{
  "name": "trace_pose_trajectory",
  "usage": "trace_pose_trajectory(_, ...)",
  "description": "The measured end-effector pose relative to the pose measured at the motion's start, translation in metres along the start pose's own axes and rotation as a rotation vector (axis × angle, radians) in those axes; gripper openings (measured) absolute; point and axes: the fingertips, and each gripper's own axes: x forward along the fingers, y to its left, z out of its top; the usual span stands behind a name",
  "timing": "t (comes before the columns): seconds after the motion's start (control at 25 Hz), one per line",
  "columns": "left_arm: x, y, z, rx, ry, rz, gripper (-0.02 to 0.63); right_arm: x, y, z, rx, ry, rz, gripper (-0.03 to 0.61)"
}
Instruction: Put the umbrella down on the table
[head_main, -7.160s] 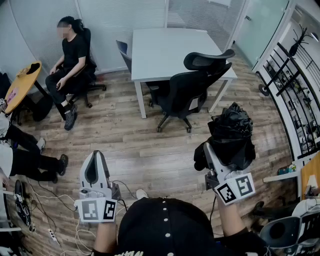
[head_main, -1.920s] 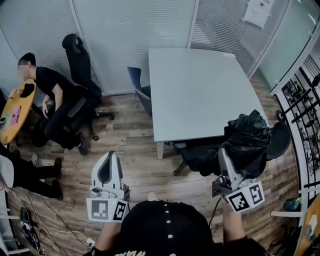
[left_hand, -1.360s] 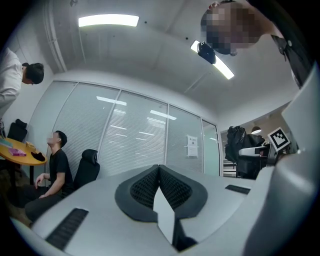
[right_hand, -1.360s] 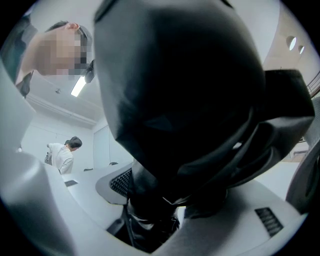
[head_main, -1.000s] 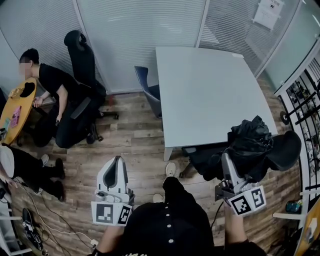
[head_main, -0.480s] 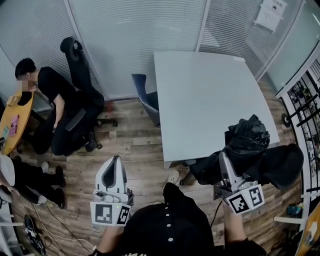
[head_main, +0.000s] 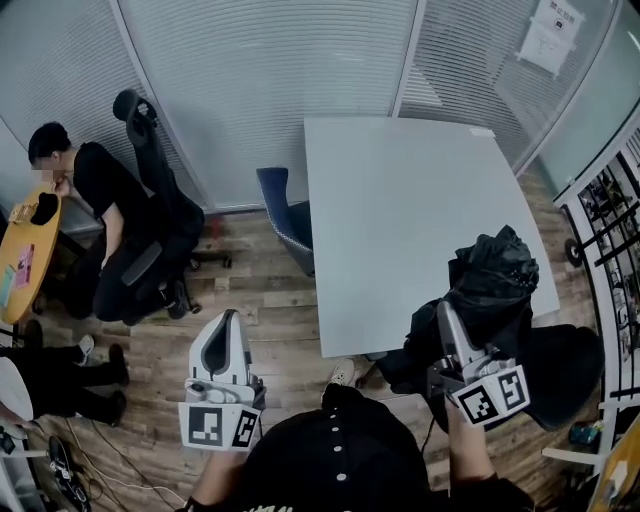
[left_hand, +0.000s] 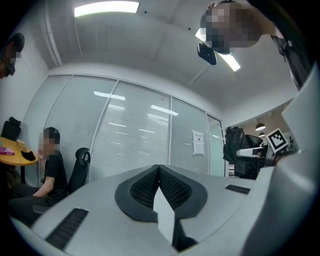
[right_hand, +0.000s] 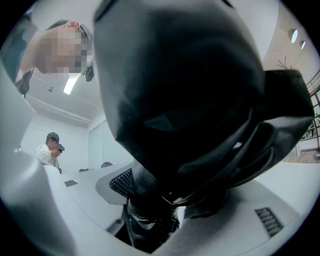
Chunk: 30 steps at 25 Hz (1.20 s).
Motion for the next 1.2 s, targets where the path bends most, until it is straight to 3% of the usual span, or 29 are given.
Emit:
trace_pose_trajectory(0.36,0.082,0.017,-0.002,-0.013,0.033,0.054,0.015,0.095,-0.037,0.004,0.026,0.051,0.043,0.288)
trace_pose_trajectory(1.2,0.085,-0.005,0.007,0.022,-0.003,0.062,0.015,0.100,-0.060,-0.009,0.045,0.065,0.074,0.287)
